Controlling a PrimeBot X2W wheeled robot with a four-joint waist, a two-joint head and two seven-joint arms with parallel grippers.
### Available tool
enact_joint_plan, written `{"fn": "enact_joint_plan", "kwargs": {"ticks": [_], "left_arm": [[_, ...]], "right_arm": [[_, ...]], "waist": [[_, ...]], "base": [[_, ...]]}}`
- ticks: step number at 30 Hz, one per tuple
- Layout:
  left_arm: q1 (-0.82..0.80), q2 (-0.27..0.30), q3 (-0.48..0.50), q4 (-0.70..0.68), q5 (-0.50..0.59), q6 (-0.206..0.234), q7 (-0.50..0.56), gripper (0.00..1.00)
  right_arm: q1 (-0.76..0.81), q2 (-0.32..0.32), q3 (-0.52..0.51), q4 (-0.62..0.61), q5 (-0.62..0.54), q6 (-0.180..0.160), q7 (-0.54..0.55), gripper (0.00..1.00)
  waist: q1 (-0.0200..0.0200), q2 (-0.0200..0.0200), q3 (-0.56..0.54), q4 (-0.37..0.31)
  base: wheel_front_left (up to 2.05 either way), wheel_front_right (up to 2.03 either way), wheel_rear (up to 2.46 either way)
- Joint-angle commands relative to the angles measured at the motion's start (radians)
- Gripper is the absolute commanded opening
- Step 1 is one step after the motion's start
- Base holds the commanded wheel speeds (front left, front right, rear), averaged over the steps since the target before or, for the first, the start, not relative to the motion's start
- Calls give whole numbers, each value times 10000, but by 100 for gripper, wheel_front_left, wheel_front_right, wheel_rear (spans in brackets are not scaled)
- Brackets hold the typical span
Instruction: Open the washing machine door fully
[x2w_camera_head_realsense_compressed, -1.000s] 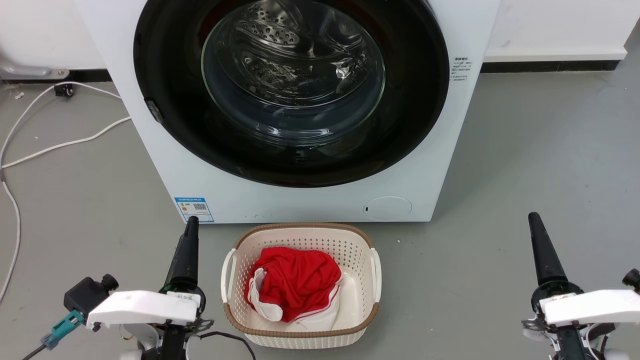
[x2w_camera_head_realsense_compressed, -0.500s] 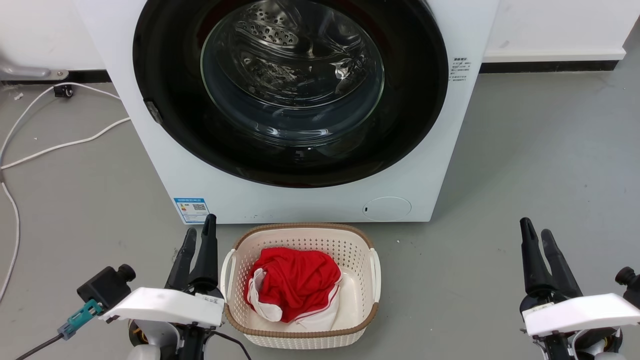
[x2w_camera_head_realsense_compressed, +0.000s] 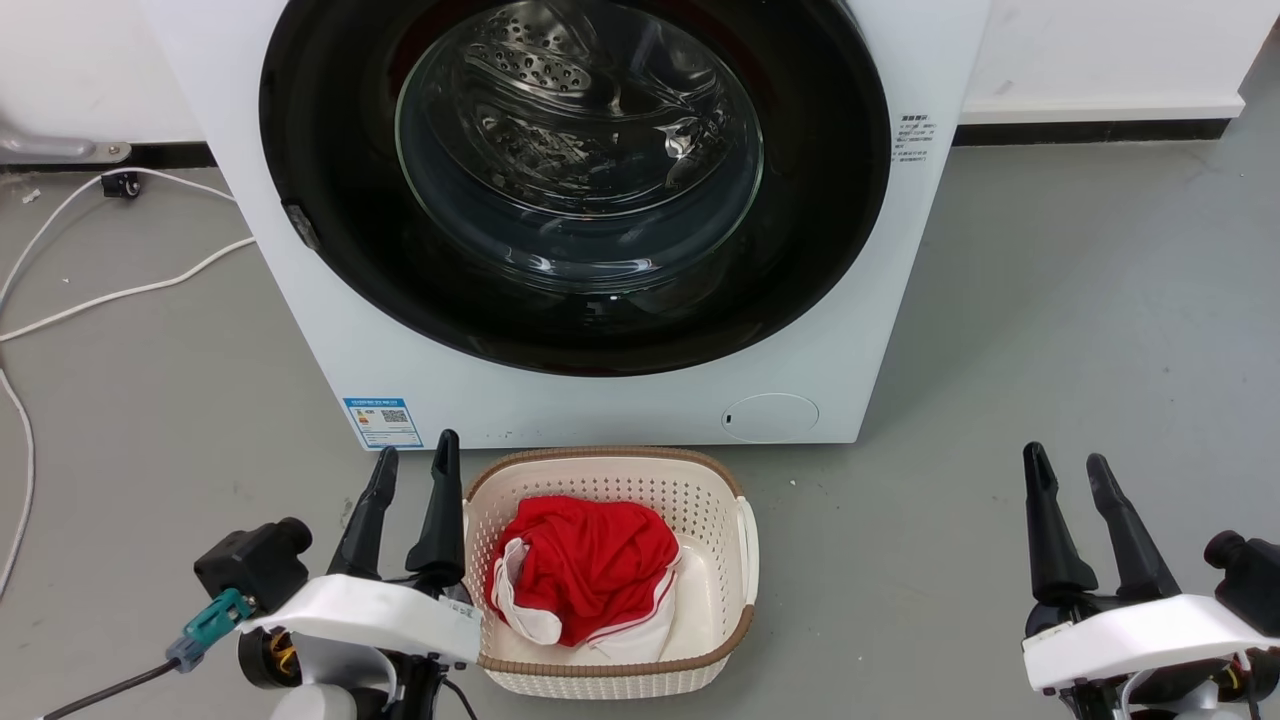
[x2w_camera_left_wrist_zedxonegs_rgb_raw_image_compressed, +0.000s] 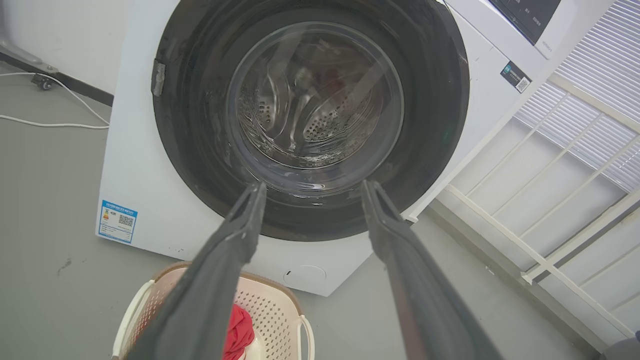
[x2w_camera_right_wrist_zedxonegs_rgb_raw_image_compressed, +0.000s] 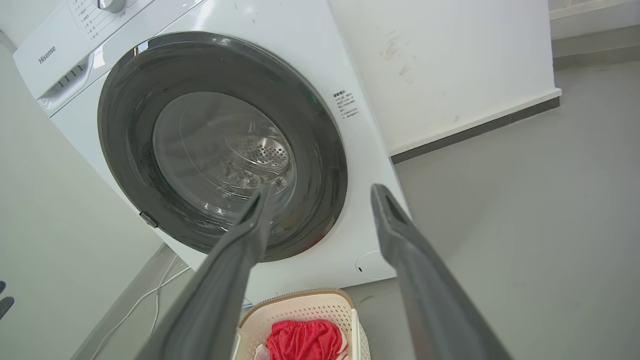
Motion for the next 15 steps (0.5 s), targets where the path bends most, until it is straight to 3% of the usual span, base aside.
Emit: {"fn": "enact_joint_plan", "kwargs": {"ticks": [1, 15], "left_arm": [[-180, 21, -53, -91, 381, 7, -107, 100], [-192, 21, -128, -105, 1800, 164, -458, 100]], "right_arm": [[14, 5, 15, -191, -373, 0, -61, 100], [166, 12, 29, -438, -1920, -1, -168, 100]], "waist": [[0, 0, -3, -3], [0, 0, -25, -68]], "base": [[0, 0, 0], [0, 0, 0]]}}
